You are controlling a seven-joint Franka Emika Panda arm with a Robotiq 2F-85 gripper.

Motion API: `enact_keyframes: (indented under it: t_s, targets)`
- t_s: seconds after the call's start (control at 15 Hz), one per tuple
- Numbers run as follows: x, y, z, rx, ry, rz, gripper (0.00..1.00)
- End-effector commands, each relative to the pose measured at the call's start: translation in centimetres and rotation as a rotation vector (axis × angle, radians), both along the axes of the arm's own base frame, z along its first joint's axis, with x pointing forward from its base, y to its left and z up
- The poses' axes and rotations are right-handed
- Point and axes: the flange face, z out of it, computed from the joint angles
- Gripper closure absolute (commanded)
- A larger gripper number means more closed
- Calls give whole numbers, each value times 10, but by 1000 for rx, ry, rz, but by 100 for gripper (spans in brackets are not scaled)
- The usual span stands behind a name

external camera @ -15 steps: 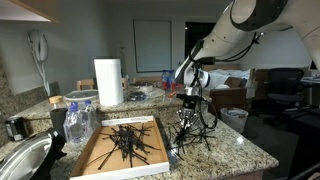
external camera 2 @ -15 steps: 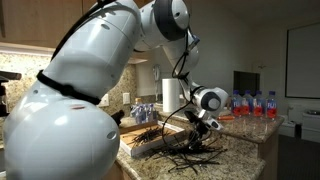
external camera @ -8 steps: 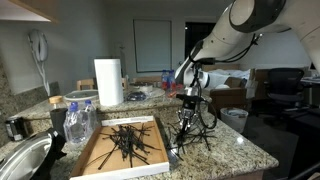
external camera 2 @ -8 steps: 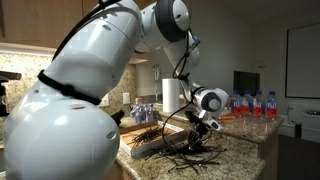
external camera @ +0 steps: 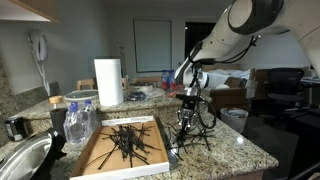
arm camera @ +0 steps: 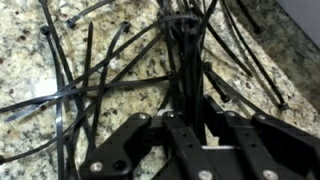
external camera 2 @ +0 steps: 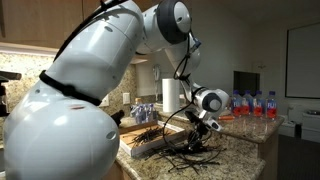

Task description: Pick up some of the black cables from the counter and put them in the box

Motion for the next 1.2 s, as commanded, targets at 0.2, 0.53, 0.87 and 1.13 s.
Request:
enact_keyframes:
  t_s: [0.2,0.53,0.87,1.13]
  targets:
    - [1,-4,-16,31,28,-17,94]
    - [-2,-4,-5,24,15,-19,93]
    - [-21,-7,40,-14,-68,-31,93]
    - [-41,-10,83,-43,-149,-47,93]
